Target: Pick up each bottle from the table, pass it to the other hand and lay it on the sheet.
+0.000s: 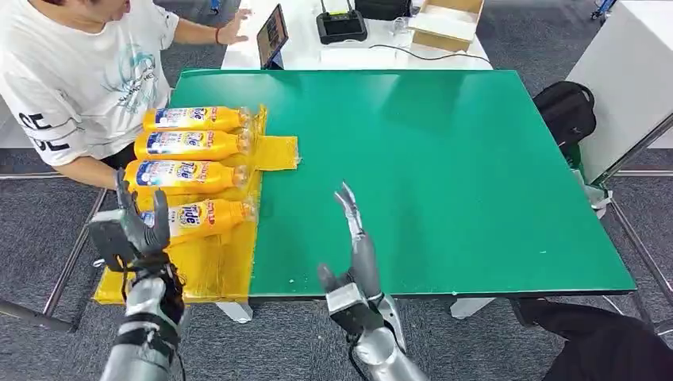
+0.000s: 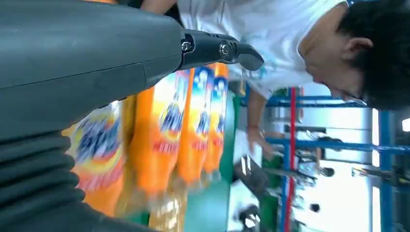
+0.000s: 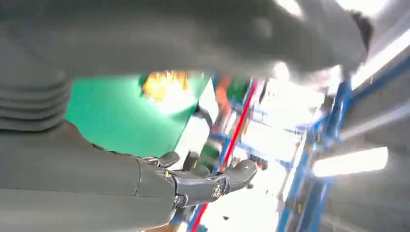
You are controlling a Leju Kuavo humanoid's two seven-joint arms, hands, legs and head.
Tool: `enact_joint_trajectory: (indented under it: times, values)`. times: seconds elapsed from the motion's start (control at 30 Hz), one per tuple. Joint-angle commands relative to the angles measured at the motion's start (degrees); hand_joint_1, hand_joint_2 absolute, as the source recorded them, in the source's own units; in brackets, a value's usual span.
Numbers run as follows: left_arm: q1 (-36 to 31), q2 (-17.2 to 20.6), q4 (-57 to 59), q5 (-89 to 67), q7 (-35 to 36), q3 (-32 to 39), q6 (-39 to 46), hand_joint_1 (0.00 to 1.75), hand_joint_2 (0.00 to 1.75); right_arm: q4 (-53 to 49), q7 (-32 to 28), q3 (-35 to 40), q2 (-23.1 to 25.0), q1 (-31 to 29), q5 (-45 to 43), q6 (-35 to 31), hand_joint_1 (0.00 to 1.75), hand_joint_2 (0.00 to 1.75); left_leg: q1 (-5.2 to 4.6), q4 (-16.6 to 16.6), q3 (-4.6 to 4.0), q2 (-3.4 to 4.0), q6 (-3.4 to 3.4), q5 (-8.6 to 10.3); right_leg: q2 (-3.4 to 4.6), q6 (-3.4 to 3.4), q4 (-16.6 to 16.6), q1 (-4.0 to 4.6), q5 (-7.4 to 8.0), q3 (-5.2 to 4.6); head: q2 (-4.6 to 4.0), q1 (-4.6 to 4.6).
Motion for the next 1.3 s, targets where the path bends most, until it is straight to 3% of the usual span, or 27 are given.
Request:
enact_joint_trajectory:
  times: [0.03, 0.27, 0.8, 0.9, 0.93, 1.3]
  values:
    - [18.3, -3.9, -20.7, 4.5, 0.3, -15.0, 3.0, 0.00, 1.75, -8.5, -3.3, -2.3, -2.4, 9.4, -1.8, -8.6, 0.00, 1.75, -0.03, 0.0, 0.16, -0.07, 0.16, -0.20, -0.13, 0.07, -0.1, 0.01, -0.24, 0.25, 0.00, 0.02]
    - [21.4, -3.4, -21.0, 4.6, 0.3, -17.5, 2.8, 0.00, 1.75, -8.5, -2.6, -2.2, -3.2, 13.6, -4.8, -11.5, 0.00, 1.75, 0.01, 0.0, 0.17, -0.07, 0.12, -0.35, -0.12, 0.02, -0.2, 0.04, -0.26, 0.21, 0.00, 0.00]
    - [21.7, -3.2, -19.9, 4.3, 0.3, -18.9, 2.6, 0.00, 1.75, -7.0, -2.2, -2.5, -3.3, 13.6, -5.8, -11.6, 0.00, 1.75, 0.01, -0.1, 0.28, 0.05, 0.13, -0.35, -0.04, -0.02, -0.2, 0.04, -0.26, 0.31, 0.00, -0.02]
    - [22.2, -3.4, -18.5, 5.5, 0.3, -20.3, 2.1, 0.00, 1.75, -7.0, -3.0, -2.5, -3.4, 14.1, -6.1, -11.9, 0.00, 1.75, 0.03, -0.1, 0.65, 0.05, 0.20, -0.50, -0.09, -0.13, -0.2, 0.09, -0.40, 0.68, 0.00, 0.00]
    - [22.1, -3.2, -18.2, 5.5, 0.3, -20.9, 1.9, 0.00, 1.75, -7.1, -3.1, -2.5, -3.3, 14.0, -6.1, -11.9, 0.00, 1.75, 0.00, -0.1, 0.30, 0.03, 0.14, -0.35, -0.06, -0.01, -0.2, 0.04, -0.26, 0.32, 0.00, 0.00]
    - [23.0, -2.3, -18.5, 6.3, 0.5, -22.2, 2.9, 0.00, 1.75, -6.4, -2.9, -2.6, -3.1, 13.9, -8.9, -9.6, 0.00, 1.75, 0.02, -0.1, 0.24, 0.06, 0.11, -0.32, -0.03, 0.00, -0.2, 0.04, -0.23, 0.25, 0.00, 0.00]
